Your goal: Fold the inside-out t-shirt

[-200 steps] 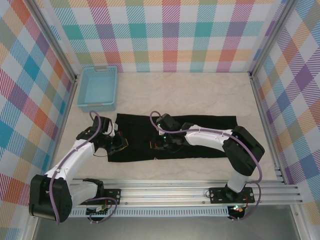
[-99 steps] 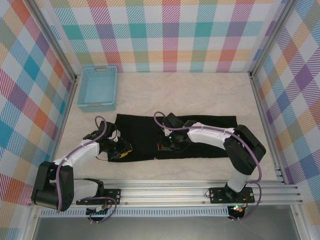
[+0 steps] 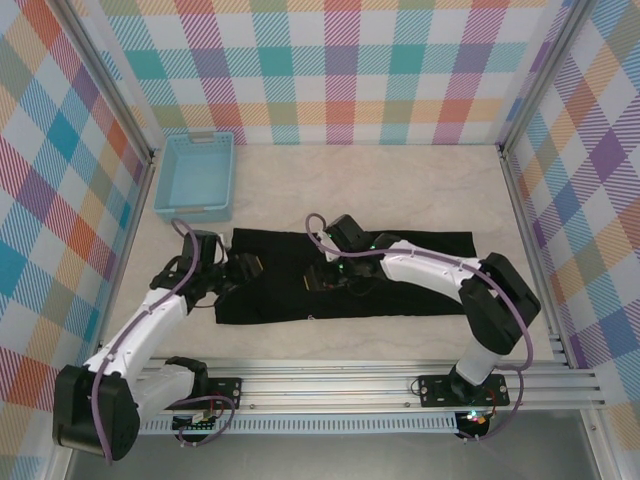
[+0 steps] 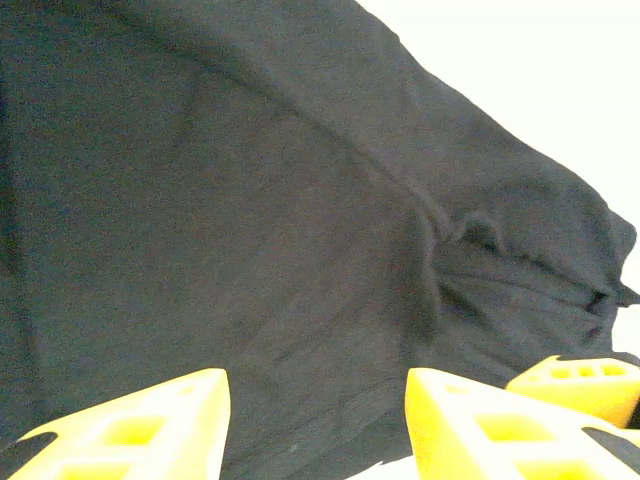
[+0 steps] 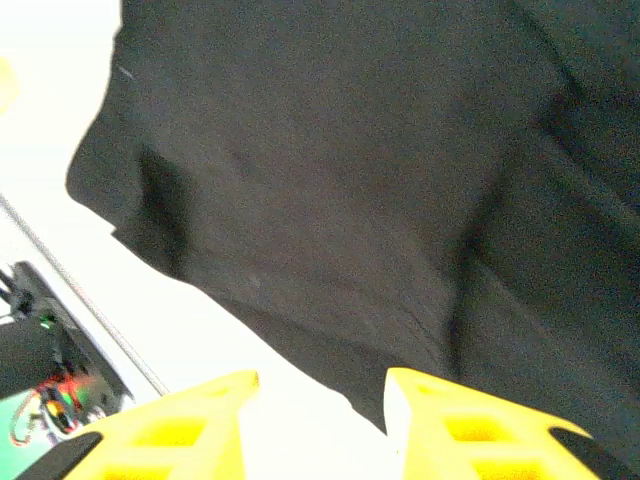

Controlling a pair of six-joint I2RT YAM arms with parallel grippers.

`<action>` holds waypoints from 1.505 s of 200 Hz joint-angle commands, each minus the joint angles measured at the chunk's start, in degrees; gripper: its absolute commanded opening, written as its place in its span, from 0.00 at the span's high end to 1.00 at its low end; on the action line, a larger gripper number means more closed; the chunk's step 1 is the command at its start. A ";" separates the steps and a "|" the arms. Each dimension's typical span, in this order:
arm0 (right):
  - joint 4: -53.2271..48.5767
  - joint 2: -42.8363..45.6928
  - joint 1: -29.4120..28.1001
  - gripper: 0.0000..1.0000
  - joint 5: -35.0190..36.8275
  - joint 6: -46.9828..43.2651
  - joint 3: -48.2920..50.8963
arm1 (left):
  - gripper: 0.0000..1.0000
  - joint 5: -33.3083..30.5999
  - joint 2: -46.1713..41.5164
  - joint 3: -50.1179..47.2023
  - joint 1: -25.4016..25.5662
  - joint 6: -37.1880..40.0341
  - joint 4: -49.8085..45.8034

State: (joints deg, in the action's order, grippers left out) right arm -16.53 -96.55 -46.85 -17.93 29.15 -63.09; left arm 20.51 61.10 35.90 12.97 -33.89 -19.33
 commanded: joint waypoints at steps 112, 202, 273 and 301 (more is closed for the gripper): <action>-1.92 -8.51 0.07 0.65 -2.68 -0.25 -4.67 | 0.53 -13.40 1.59 1.70 0.76 5.11 -10.47; -1.26 -3.10 6.24 0.40 -3.84 -7.40 -4.90 | 0.11 -14.50 17.03 4.62 -8.97 12.95 8.17; 2.76 -2.90 9.41 0.25 -7.23 -6.33 -0.81 | 0.00 -10.92 26.07 9.75 -6.35 19.72 3.88; 3.51 -3.53 9.39 0.25 -8.19 -5.61 -0.56 | 0.03 -10.01 28.10 10.97 -4.49 20.68 1.80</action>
State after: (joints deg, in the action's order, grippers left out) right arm -15.14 -99.90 -37.30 -23.55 23.24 -64.27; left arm 8.34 87.72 45.12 6.83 -15.73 -15.14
